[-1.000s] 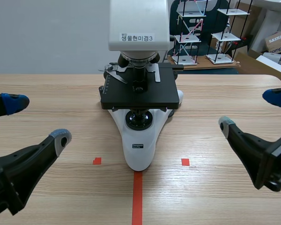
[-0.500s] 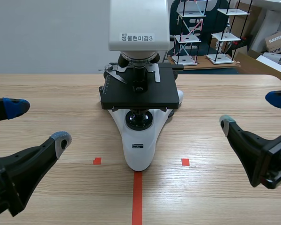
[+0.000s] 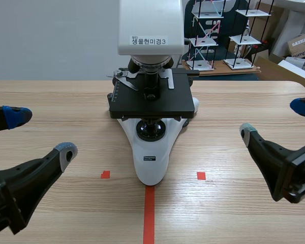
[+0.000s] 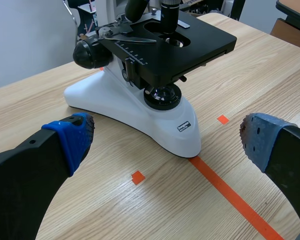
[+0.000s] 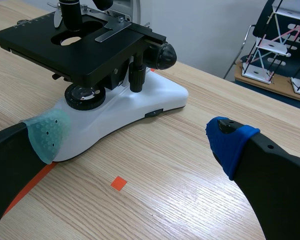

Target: Point at the revolving nosepiece

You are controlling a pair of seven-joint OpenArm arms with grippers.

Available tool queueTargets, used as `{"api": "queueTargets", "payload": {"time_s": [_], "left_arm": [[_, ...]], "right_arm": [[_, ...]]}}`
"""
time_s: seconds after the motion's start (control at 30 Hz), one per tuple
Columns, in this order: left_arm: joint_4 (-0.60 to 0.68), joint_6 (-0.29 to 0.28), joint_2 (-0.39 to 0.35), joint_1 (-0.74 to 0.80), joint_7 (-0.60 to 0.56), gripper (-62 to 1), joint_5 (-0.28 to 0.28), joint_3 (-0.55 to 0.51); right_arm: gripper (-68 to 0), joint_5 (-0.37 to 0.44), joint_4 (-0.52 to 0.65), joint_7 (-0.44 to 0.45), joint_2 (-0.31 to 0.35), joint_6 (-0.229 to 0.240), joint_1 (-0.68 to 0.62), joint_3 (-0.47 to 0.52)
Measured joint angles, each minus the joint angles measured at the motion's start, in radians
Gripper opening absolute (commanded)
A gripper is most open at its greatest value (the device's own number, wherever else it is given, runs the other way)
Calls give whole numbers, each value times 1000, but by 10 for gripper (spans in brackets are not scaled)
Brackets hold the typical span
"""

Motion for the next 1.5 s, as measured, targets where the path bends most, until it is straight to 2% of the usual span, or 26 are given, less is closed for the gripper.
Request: {"api": "queueTargets", "payload": {"time_s": [0.13, 0.2, 0.27, 0.33, 0.4, 0.43, 0.5, 0.57, 0.63, 0.83, 0.93, 1.1, 1.3, 1.5], "left_arm": [[0, 0, 0, 0, 0, 6, 0, 0], [0, 0, 0, 0, 0, 6, 0, 0], [0, 0, 0, 0, 0, 6, 0, 0], [0, 0, 0, 0, 0, 6, 0, 0], [0, 0, 0, 0, 0, 6, 0, 0], [0, 0, 0, 0, 0, 6, 0, 0], [0, 0, 0, 0, 0, 6, 0, 0], [0, 0, 0, 0, 0, 6, 0, 0], [0, 0, 0, 0, 0, 6, 0, 0], [0, 0, 0, 0, 0, 6, 0, 0], [0, 0, 0, 0, 0, 6, 0, 0], [0, 0, 0, 0, 0, 6, 0, 0], [0, 0, 0, 0, 0, 6, 0, 0], [0, 0, 0, 0, 0, 6, 0, 0]], "right_arm": [[-85, 0, 0, 0, 0, 0, 0, 0], [-127, 0, 0, 0, 0, 0, 0, 0], [-236, 0, 0, 0, 0, -2, 0, 0], [-406, -1, 0, 0, 0, -18, 0, 0], [-607, -4, 0, 0, 0, -66, 1, 0], [-679, -6, 0, -1, 0, -92, 5, 0], [-677, -15, -1, -3, 0, -118, 28, 0], [-677, -90, -2, -1, 1, -119, 71, 0], [-677, -132, -2, -2, 7, -106, 119, 0], [-677, -130, -2, -58, 63, 20, 269, 0], [-676, -130, -20, -77, 86, 34, 352, -6], [-676, -128, -151, -99, 126, 137, 504, -94], [-676, -131, -327, -95, 125, 253, 678, -188], [-676, -130, -411, -46, 125, 333, 829, -267]]}}
